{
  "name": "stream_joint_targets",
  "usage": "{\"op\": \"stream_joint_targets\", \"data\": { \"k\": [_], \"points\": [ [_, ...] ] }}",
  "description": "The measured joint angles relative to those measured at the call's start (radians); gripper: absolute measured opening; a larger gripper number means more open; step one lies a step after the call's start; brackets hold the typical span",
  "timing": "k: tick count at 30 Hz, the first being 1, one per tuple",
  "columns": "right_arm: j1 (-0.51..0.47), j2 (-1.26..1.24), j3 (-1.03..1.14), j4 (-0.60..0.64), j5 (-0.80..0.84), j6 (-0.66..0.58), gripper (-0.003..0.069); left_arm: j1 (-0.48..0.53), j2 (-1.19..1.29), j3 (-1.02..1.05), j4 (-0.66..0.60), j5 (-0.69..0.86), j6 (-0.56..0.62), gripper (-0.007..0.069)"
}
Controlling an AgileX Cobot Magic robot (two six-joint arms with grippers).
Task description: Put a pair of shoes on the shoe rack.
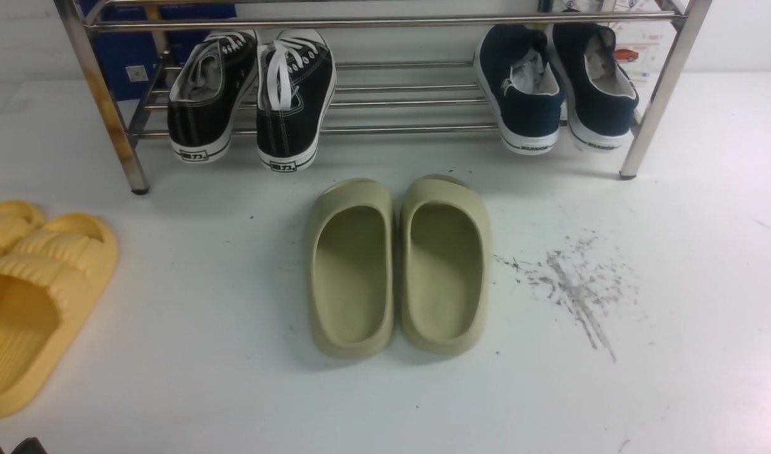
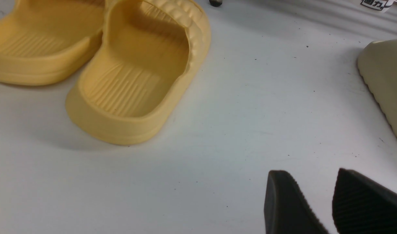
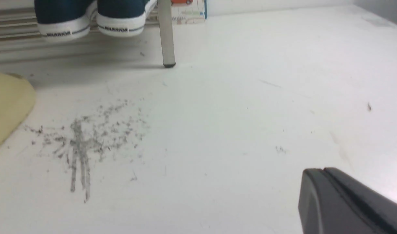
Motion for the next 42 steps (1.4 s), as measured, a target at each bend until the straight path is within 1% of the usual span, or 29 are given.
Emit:
{"op": "stream_joint_targets", "data": {
  "k": [4,14,42],
  "points": [
    [0.002,0.0,-0.002,0.004,0.051,0.003,-0.0005,0.0,0.0,0.0,0.0,0.0,0.0,0.0238],
    [0.079,0.0,-0.008,0.019,0.081,0.004,-0.0005,0.0,0.0,0.0,0.0,0.0,0.0,0.0238],
    [0.084,0.0,-0.008,0.025,0.082,0.004,0.0002,0.0,0.0,0.0,0.0,0.0,0.0,0.0238]
  ]
}}
